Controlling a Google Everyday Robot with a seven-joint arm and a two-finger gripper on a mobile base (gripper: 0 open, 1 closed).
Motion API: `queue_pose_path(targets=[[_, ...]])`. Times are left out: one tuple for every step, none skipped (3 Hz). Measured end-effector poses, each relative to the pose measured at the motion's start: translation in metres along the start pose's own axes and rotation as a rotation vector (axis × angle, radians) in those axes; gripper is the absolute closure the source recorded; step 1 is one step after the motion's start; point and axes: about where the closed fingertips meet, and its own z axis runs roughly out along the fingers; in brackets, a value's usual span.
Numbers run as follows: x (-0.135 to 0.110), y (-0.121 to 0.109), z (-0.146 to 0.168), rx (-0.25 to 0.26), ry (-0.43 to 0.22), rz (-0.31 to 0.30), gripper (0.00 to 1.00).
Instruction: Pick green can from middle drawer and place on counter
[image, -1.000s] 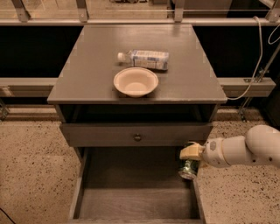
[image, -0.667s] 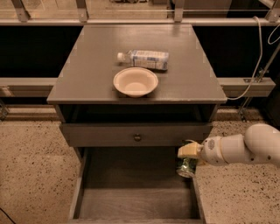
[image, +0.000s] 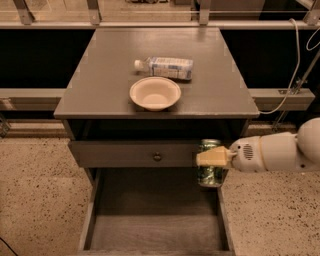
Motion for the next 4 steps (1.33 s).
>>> queue_pose_path(targets=[[0.012,-0.056,-0.036,0.110,0.002,-0.239,1.00],[0.014,-0.066,-0.041,0.106,0.004,-0.360,1.00],[0.025,-0.070,-0.055,0.063,0.052,-0.439,1.00],[0.057,-0.087,-0.091,0.017,0.167,-0.618,1.00]])
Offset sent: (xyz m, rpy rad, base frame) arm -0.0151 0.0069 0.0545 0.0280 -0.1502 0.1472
